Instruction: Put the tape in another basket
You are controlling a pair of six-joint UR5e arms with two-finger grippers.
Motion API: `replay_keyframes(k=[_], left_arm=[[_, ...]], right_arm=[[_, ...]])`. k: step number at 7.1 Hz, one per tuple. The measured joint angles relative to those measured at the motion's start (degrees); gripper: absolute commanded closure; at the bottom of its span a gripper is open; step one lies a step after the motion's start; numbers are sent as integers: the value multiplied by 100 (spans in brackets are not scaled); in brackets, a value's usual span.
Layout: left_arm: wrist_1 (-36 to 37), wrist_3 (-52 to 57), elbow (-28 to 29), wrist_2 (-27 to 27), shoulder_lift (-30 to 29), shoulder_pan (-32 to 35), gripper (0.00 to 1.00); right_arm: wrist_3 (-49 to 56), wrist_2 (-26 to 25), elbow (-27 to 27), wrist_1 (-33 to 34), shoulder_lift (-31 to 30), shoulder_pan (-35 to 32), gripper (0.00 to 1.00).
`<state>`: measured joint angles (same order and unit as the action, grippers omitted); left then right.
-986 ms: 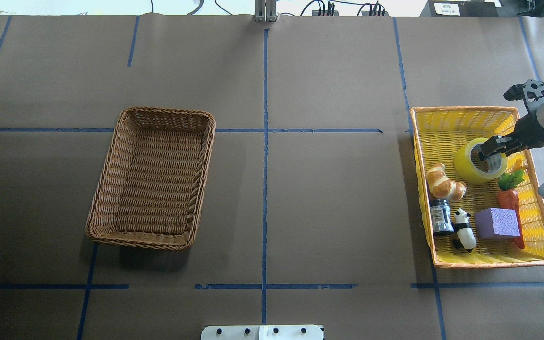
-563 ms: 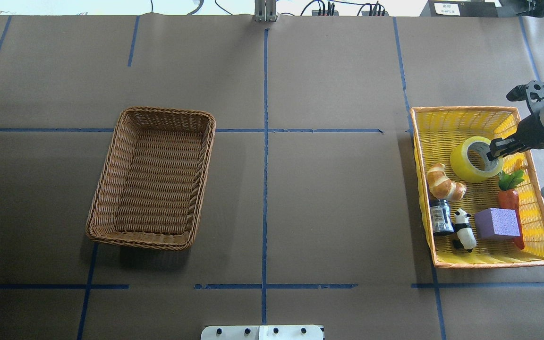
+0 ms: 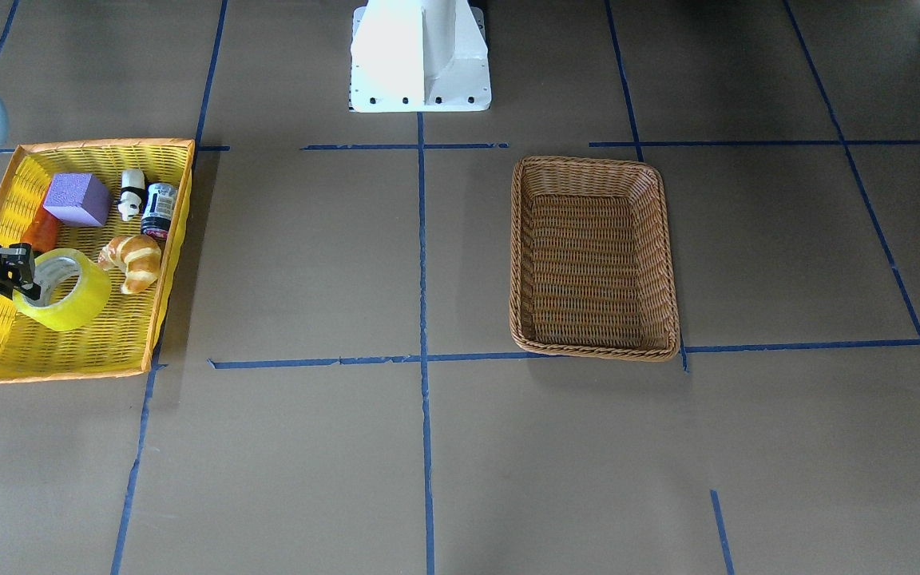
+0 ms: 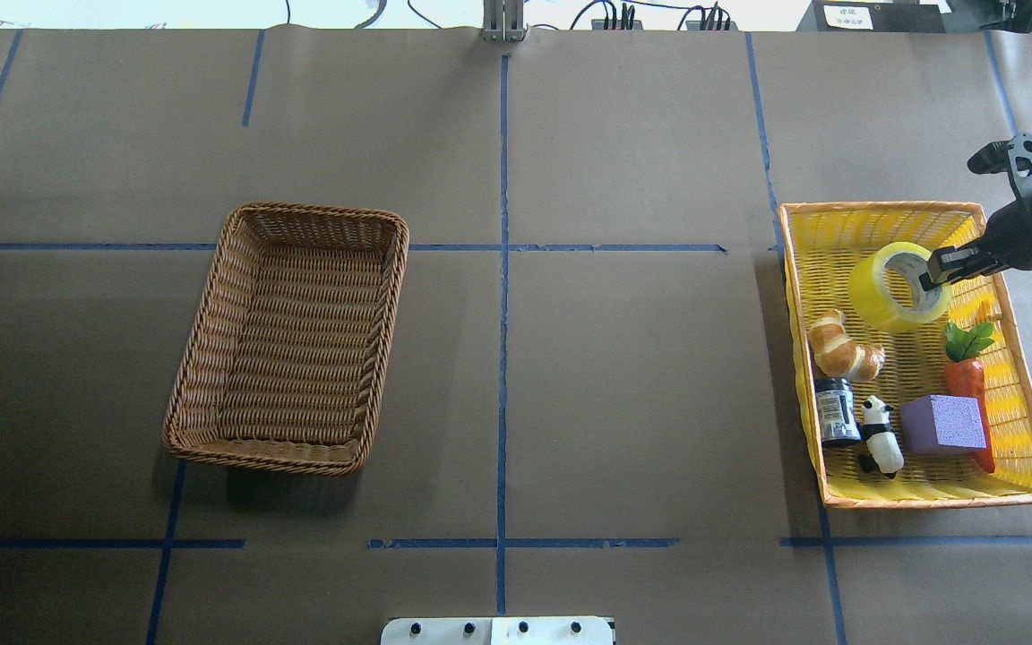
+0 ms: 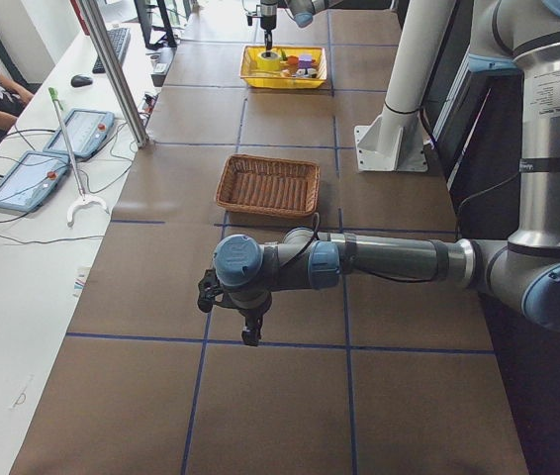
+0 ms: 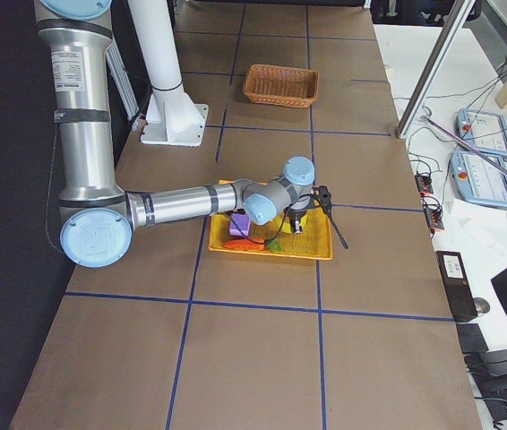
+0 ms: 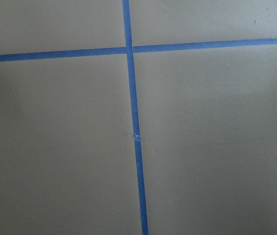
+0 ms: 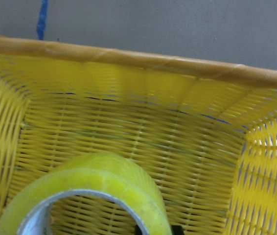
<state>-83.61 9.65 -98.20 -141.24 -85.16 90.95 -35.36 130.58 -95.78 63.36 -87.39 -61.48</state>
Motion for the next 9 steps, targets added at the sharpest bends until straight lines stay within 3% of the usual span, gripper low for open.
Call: replay_keyframes(k=[2, 5, 7, 9], left_arm=[[-621, -323, -51, -306, -42, -35, 0], [-2011, -2317, -112, -1794, -401, -675, 0], [-2838, -4927, -199, -2097, -1372, -1387, 0], [-3290, -6444, -333, -1878, -2326, -2101, 0]], right_arm=[[-734, 348, -625, 3, 62, 25, 100], [-2320, 1386, -1109, -327, 369, 50, 100], [-3783, 1660, -1143, -1078, 724, 235, 100], [-5291, 1461, -1091, -2183, 1066, 731, 100]])
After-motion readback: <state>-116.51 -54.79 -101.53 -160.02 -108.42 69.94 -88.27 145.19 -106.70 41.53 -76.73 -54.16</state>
